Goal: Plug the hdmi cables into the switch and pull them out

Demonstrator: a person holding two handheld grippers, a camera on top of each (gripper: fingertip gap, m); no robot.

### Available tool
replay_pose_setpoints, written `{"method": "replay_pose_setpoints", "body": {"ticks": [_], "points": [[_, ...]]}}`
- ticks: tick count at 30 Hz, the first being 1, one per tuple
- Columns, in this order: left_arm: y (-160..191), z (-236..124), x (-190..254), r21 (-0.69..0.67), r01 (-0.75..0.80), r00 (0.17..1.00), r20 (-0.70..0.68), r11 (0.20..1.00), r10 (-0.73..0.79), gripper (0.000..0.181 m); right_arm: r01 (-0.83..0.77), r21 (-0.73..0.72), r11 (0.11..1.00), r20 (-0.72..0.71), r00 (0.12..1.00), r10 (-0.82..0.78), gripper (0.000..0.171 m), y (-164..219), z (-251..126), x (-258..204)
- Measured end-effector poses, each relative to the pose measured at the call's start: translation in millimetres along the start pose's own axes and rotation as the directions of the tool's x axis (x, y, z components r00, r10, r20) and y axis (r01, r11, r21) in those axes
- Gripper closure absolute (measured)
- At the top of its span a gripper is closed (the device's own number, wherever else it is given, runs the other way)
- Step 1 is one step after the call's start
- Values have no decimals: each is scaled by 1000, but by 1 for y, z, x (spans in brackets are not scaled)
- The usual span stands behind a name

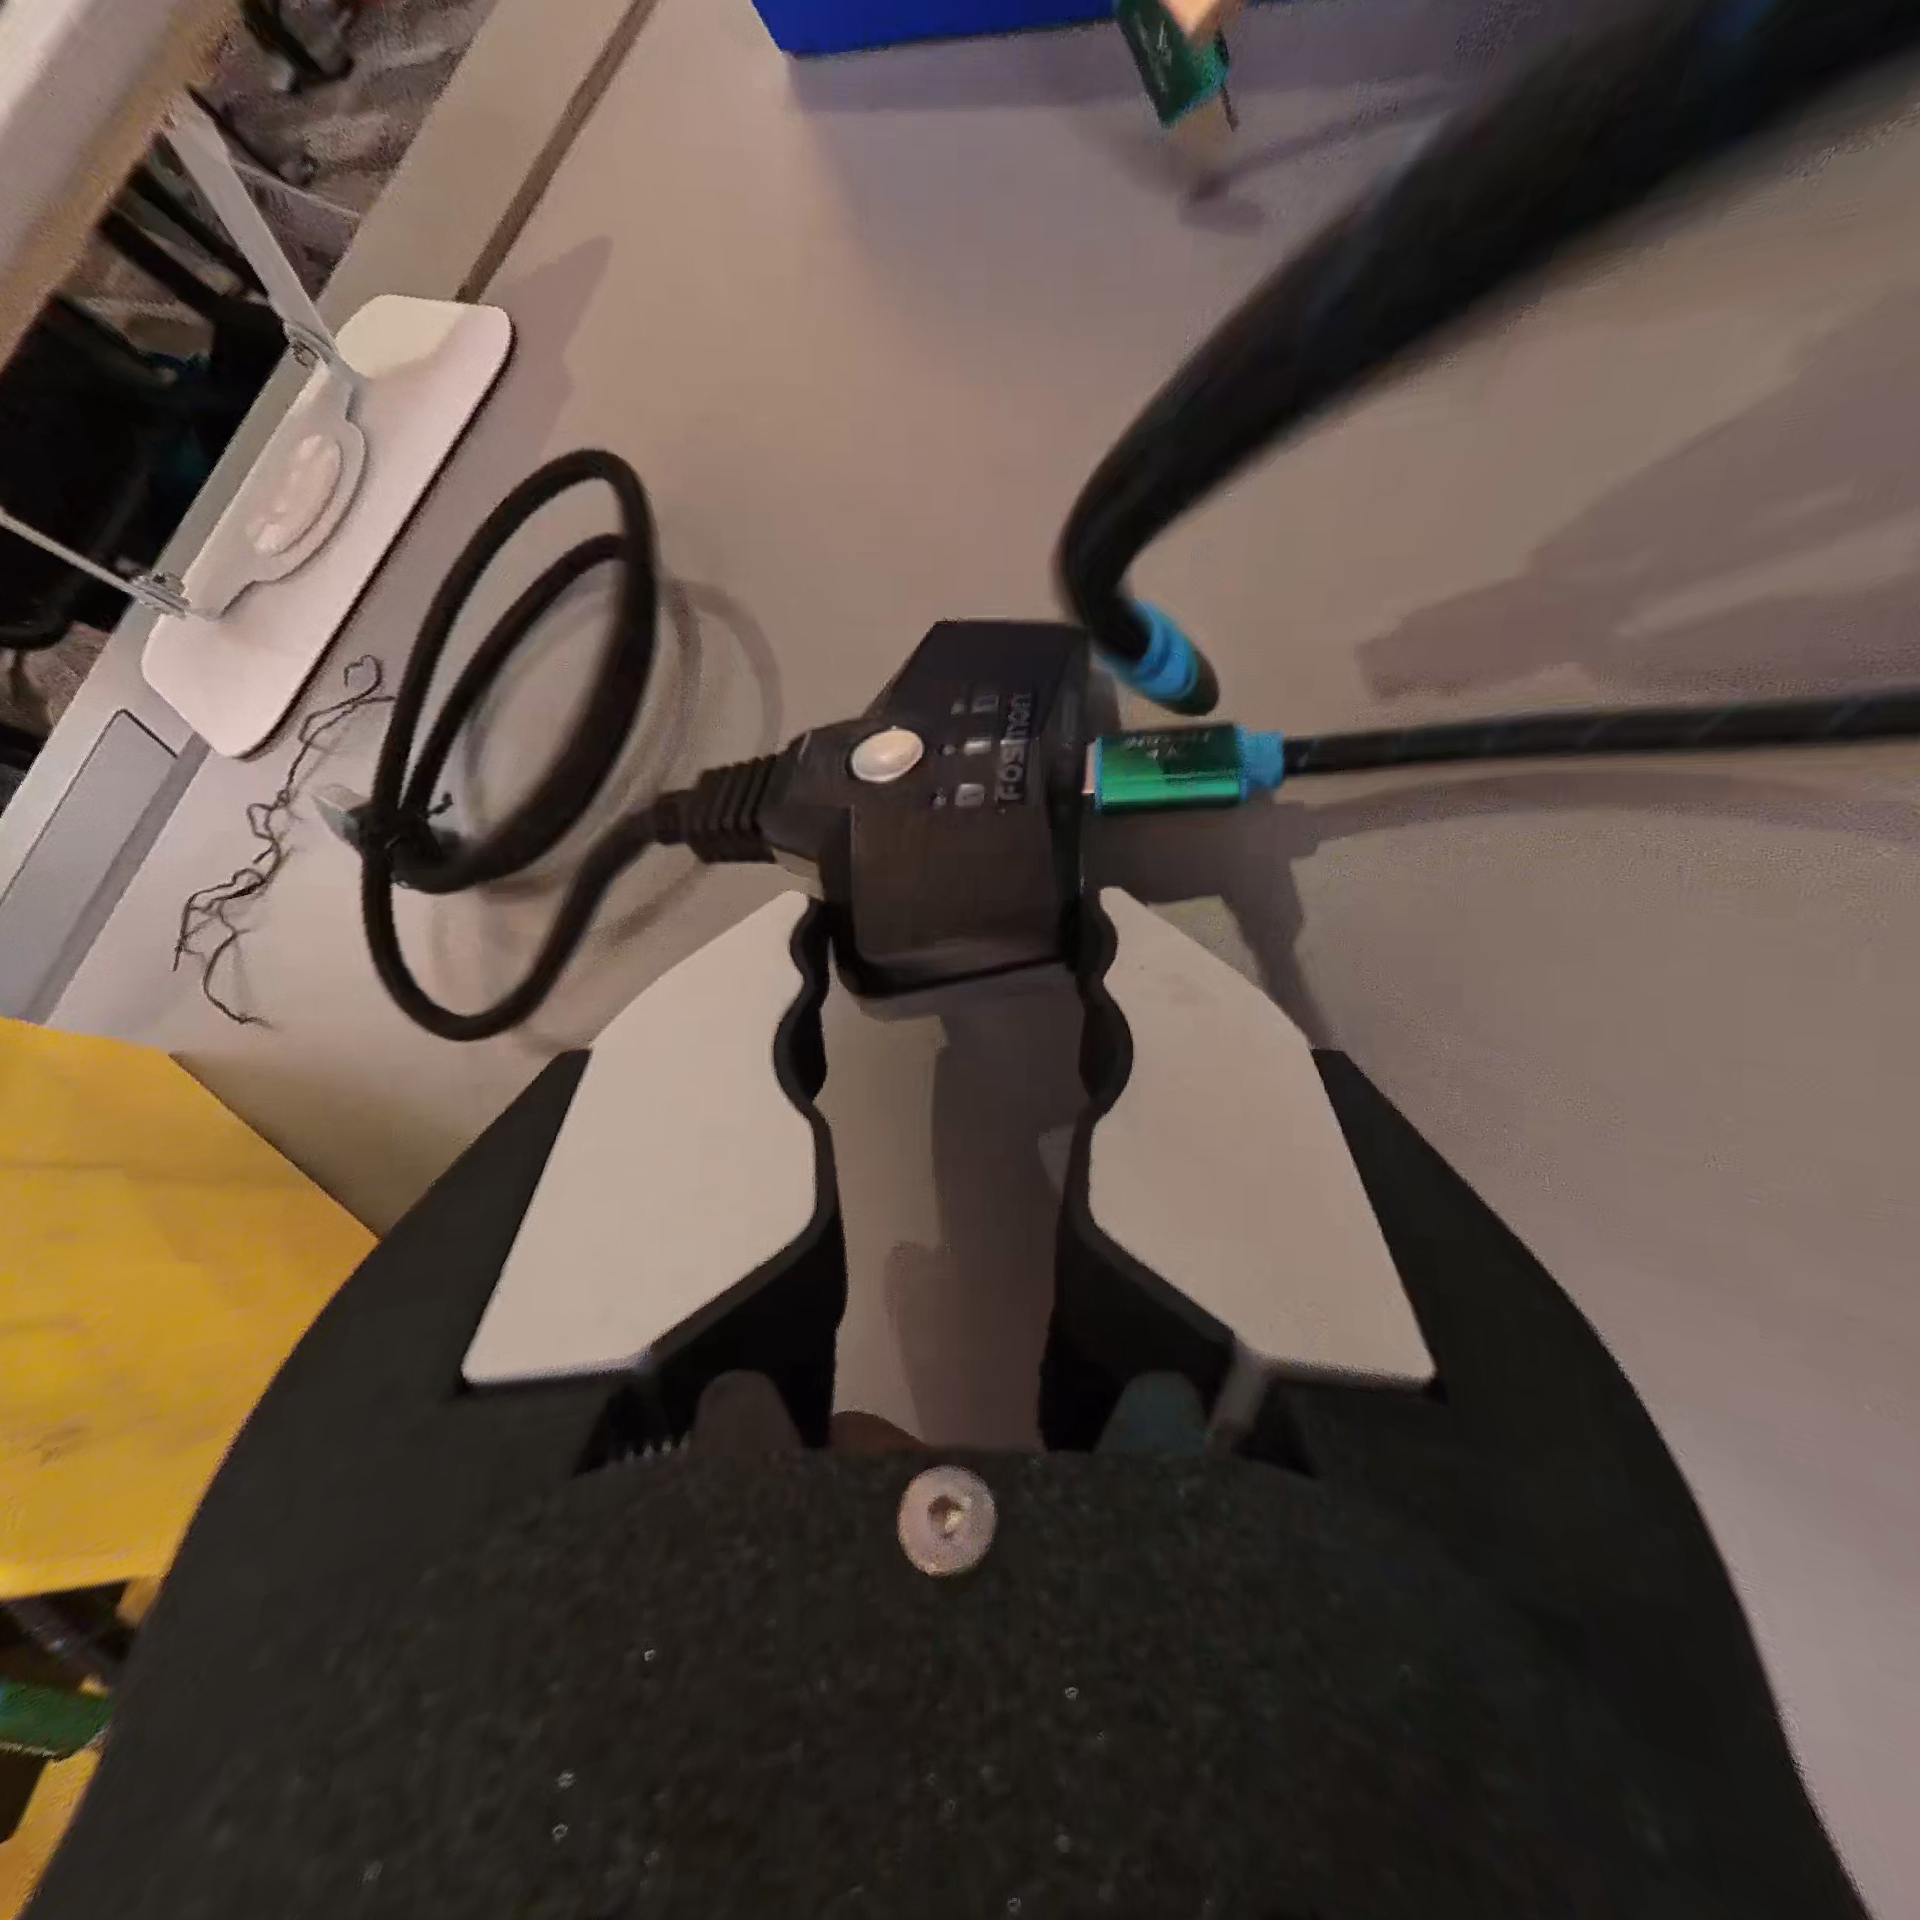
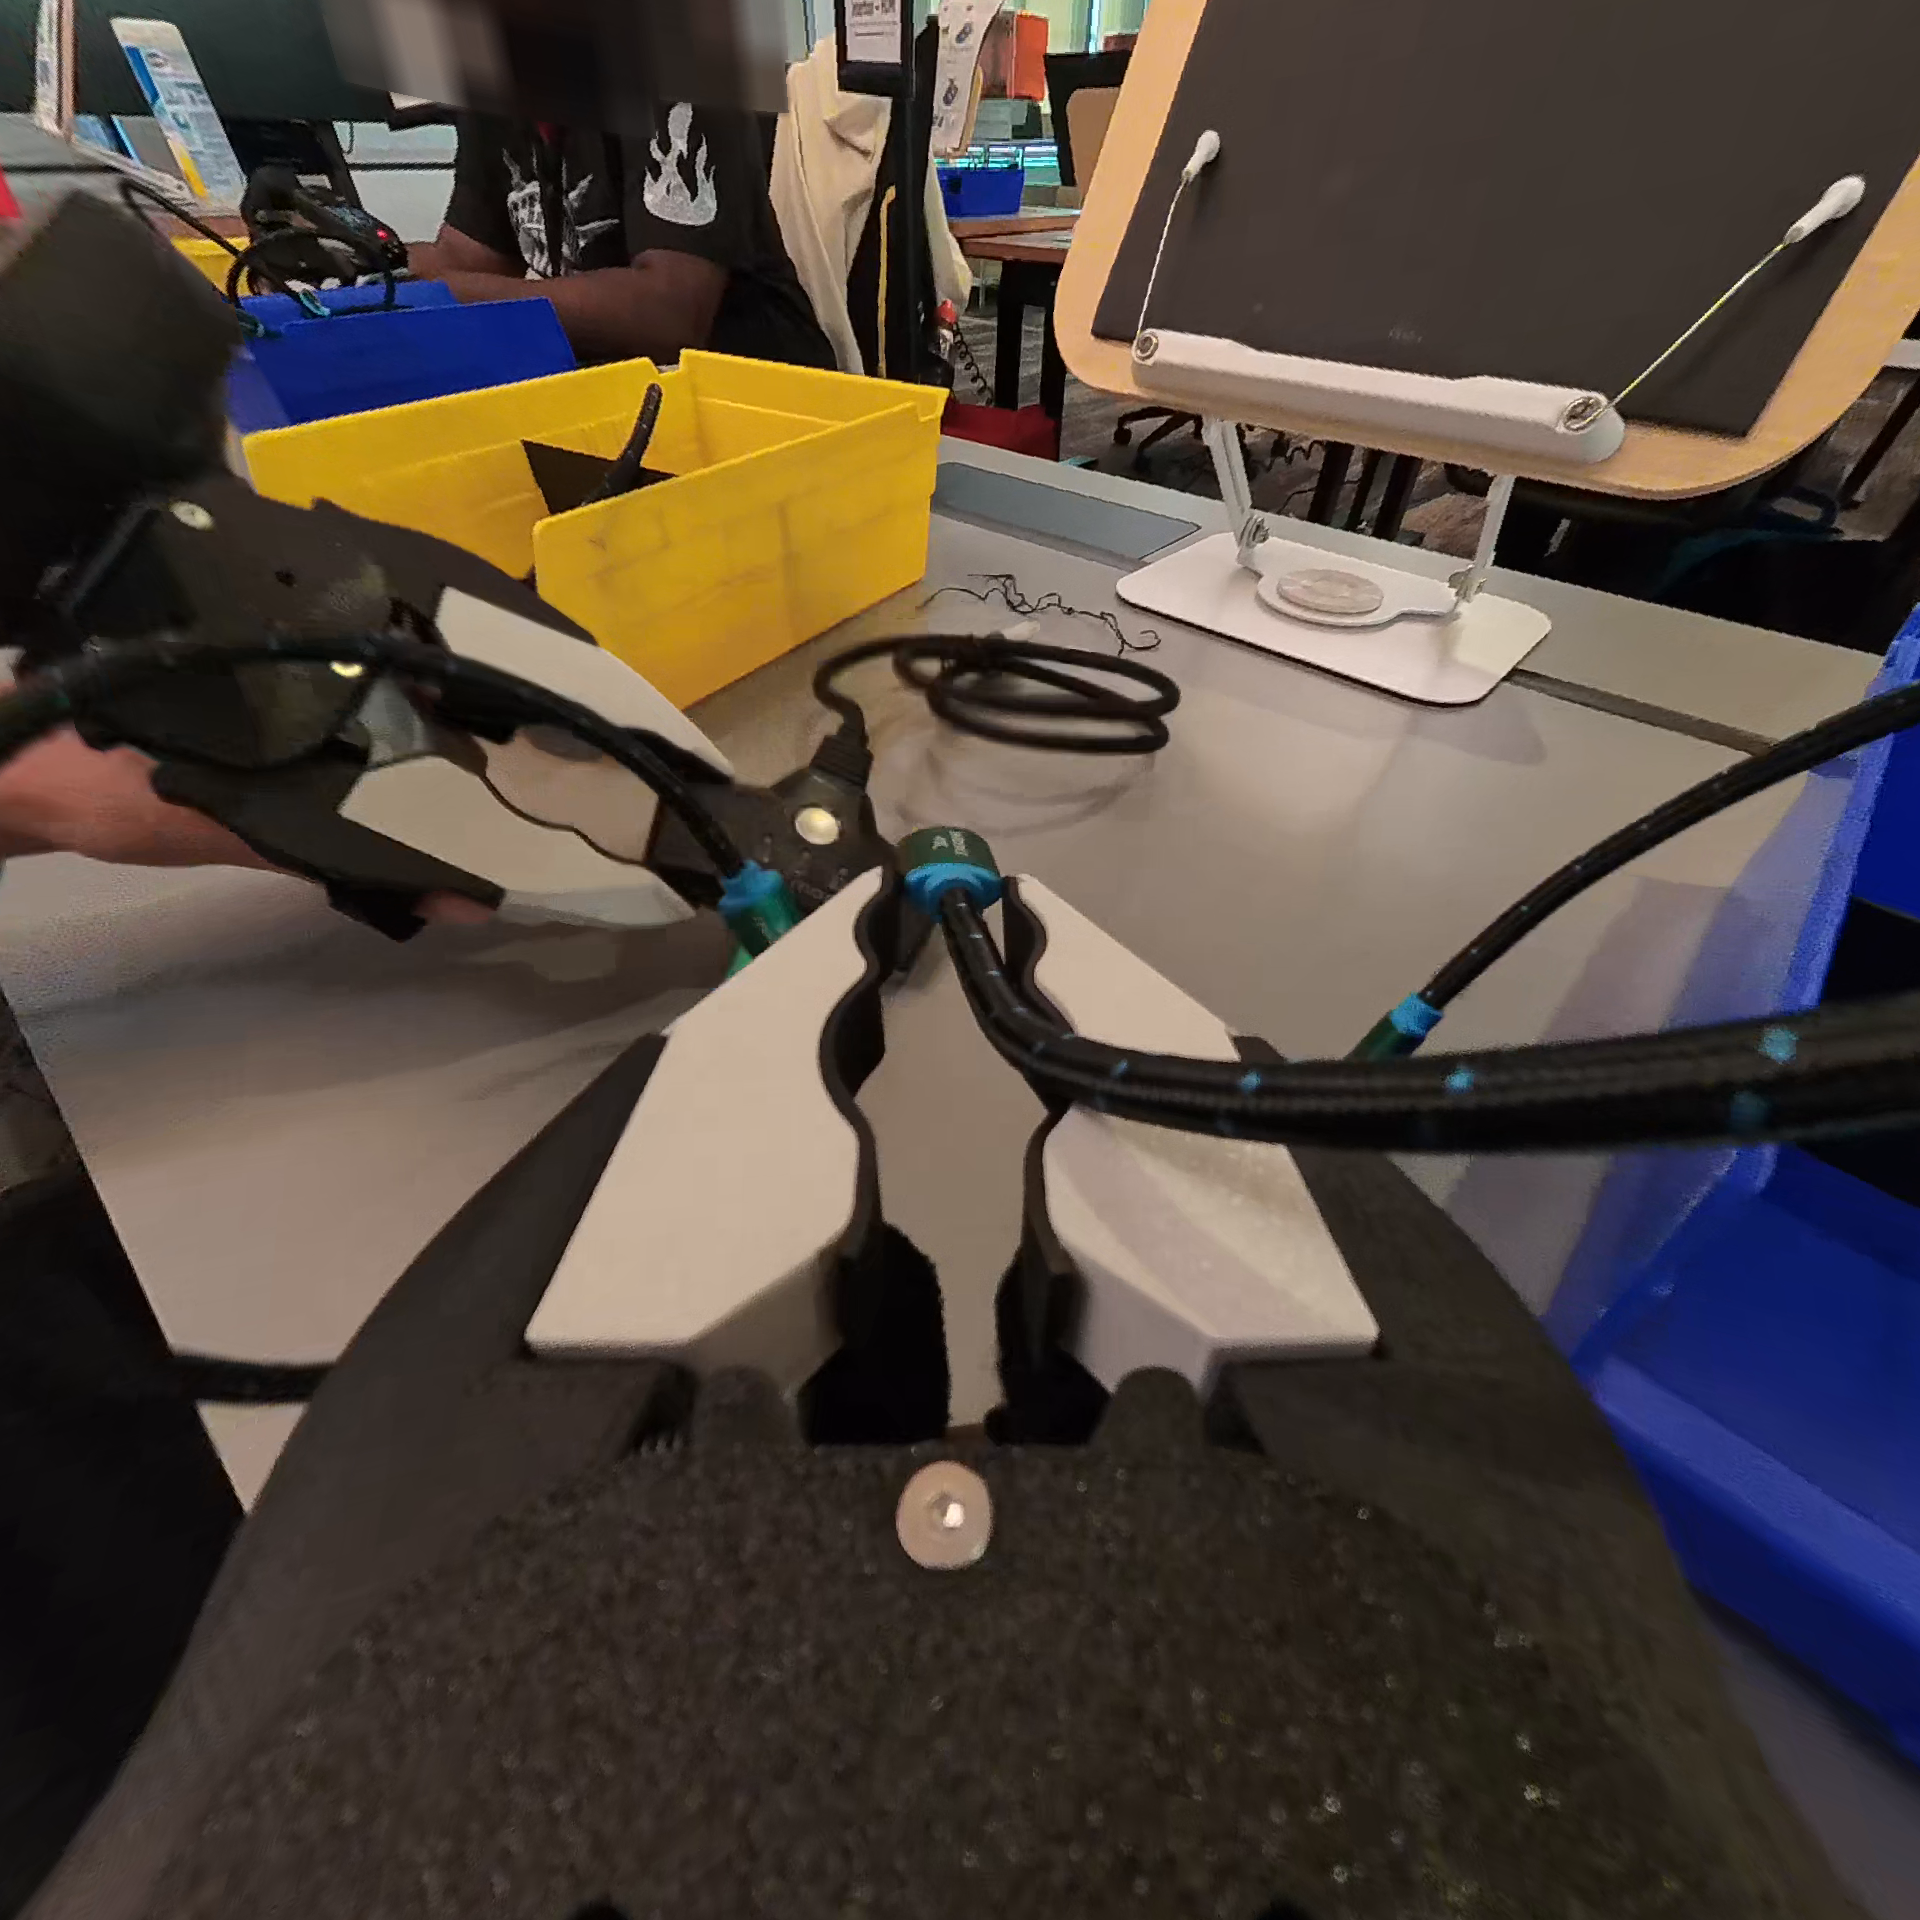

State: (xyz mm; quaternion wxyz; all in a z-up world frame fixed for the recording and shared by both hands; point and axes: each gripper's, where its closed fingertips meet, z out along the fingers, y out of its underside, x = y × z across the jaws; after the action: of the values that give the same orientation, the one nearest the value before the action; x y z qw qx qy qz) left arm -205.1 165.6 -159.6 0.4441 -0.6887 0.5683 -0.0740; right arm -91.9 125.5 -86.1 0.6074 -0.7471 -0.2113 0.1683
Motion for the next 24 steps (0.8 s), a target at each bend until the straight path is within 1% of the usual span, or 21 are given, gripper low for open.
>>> {"method": "replay_pose_setpoints", "body": {"ticks": [2,4,6,8,10,11,13,15,18,22,24], "points": [[8,9,1,-34,-4,1000,9,999,5,135,-1,-3,1000,2,1000,1,153,1,0,0],[12,15,1,-56,42,999,-6,998,-42,133,-4,-3,1000,0,1000,4,153,1,0,2],[11,17,-3,-55,148,988,-29,987,-150,125,-12,1,1000,0,1000,12,153,0,-1,3],[10,20,-4,-56,279,956,-79,959,-283,117,-24,4,1000,1,1000,24,153,0,-2,5],[10,23,-5,-64,376,916,-123,924,-382,115,-38,9,999,4,999,38,153,0,-3,6],[12,25,-4,-77,388,909,-131,918,-396,113,-45,11,999,6,999,45,153,-1,-3,7],[16,28,-3,-106,360,922,-111,927,-371,112,-57,14,998,10,998,57,153,-1,-4,7],[15,31,7,-135,320,932,-134,938,-337,117,-66,16,998,13,998,66,153,-1,-4,7],[12,33,12,-150,333,923,-151,931,-354,128,-70,12,997,17,997,70,153,0,-2,7],[12,32,10,-147,308,938,-116,940,-325,129,-51,4,999,18,999,51,153,0,-2,3],[11,30,9,-130,340,929,-111,931,-354,130,-28,-3,1000,10,1000,28,153,1,-2,2]]}}
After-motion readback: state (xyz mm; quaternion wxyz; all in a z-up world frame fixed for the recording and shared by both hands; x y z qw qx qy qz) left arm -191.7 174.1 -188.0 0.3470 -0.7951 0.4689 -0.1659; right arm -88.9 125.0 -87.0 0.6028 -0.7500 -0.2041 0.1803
